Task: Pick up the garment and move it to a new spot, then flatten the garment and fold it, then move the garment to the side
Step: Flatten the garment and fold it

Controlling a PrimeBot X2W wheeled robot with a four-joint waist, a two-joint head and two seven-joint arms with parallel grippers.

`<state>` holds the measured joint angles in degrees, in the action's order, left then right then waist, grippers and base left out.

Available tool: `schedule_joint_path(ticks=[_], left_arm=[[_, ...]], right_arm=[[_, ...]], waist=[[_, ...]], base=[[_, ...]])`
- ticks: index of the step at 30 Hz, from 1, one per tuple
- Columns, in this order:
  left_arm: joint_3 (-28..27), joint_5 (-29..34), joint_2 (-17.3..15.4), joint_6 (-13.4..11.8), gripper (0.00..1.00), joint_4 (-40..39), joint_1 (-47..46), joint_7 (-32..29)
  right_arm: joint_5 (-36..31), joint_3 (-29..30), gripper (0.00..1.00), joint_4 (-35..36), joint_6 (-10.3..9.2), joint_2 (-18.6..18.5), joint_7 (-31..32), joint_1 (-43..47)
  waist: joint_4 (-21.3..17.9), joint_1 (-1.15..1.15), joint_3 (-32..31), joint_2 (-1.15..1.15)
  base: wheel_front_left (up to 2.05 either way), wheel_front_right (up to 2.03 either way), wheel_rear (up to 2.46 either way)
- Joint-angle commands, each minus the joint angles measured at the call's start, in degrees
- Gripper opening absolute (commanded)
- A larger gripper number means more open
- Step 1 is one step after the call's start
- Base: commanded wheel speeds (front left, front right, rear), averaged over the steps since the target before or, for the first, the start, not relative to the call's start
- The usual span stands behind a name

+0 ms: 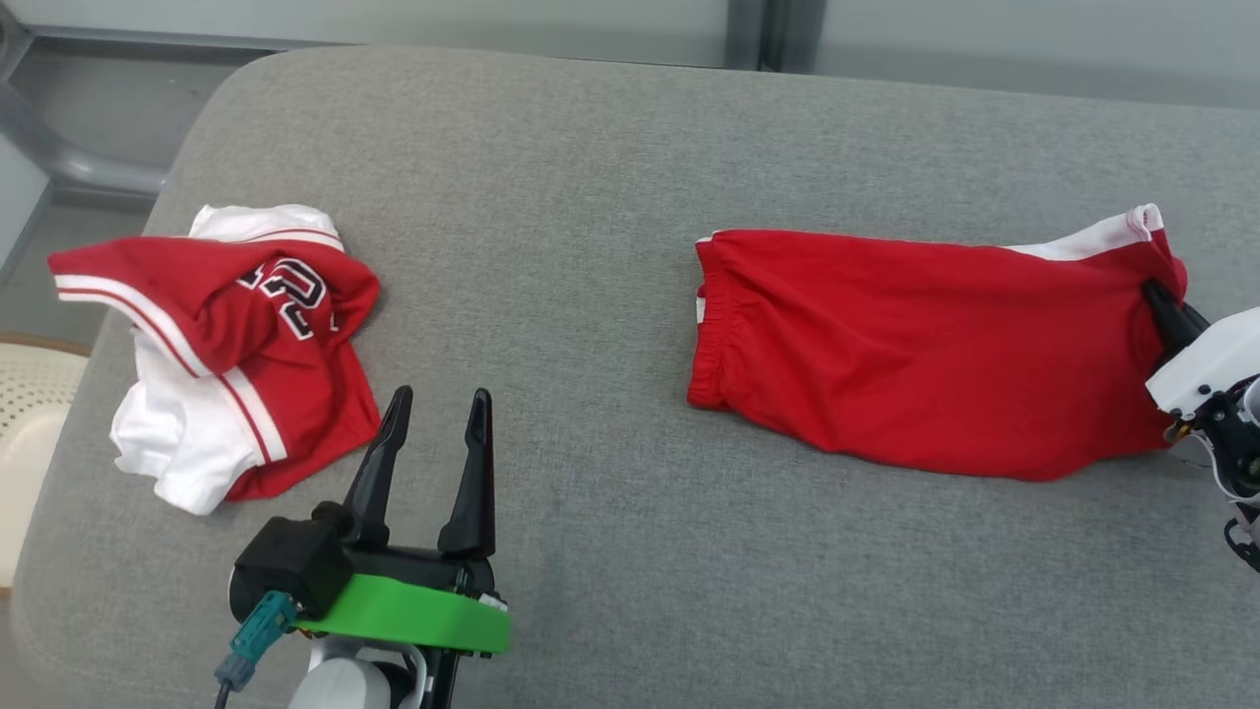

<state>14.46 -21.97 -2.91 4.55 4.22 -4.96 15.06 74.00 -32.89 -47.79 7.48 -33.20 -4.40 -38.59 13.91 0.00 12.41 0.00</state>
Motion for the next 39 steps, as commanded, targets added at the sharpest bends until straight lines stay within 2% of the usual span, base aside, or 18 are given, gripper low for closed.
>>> schedule_joint_path(ticks=[1,8,15,25,32,38,39], left_arm=[[-0.4,0.3,0.0,0.0,1.0,0.1,1.1,0.2],[0.0,0.0,0.0,-0.2,1.0,0.3,1.2,0.2],[0.8,-0.9,0.0,-0.2,1.0,1.2,1.5,0.1],[1.6,-1.6,0.0,-0.9,1.0,2.0,1.8,0.1],[1.9,-2.2,0.0,-1.1,1.0,2.3,1.3,0.1],[2.1,-2.4,0.0,-1.4,1.0,2.7,0.7,0.1],[2.1,-2.4,0.0,-1.4,1.0,2.8,0.7,0.1]], right_arm=[[0.6,-0.2,0.0,0.3,0.02,-0.8,-0.9,0.8],[1.4,-1.9,0.0,1.9,0.02,-0.9,-1.9,-0.3],[2.7,-3.7,0.0,5.3,0.02,1.8,-0.7,-2.9],[3.5,-5.7,0.0,0.9,0.02,11.3,1.4,-7.7],[1.7,-7.2,0.0,-6.7,0.02,18.4,0.2,-11.0],[0.4,-8.5,0.0,-13.1,0.02,23.0,-0.3,-12.9],[0.3,-8.7,0.35,-13.6,0.02,23.5,-0.5,-13.1]], waist=[[-3.7,0.0,-1.8,0.0],[-5.3,0.0,-2.7,0.0],[-3.6,0.0,-4.3,0.0],[1.1,0.0,-4.7,0.0],[3.6,0.0,-3.9,0.0],[3.7,0.0,-3.6,0.0],[3.5,0.0,-3.6,0.0]], base=[[0.0,0.0,0.0],[0.0,0.0,0.0],[0.0,0.0,0.0],[0.0,0.0,0.0],[0.0,0.0,0.0],[0.0,0.0,0.0],[0.0,0.0,0.0]])
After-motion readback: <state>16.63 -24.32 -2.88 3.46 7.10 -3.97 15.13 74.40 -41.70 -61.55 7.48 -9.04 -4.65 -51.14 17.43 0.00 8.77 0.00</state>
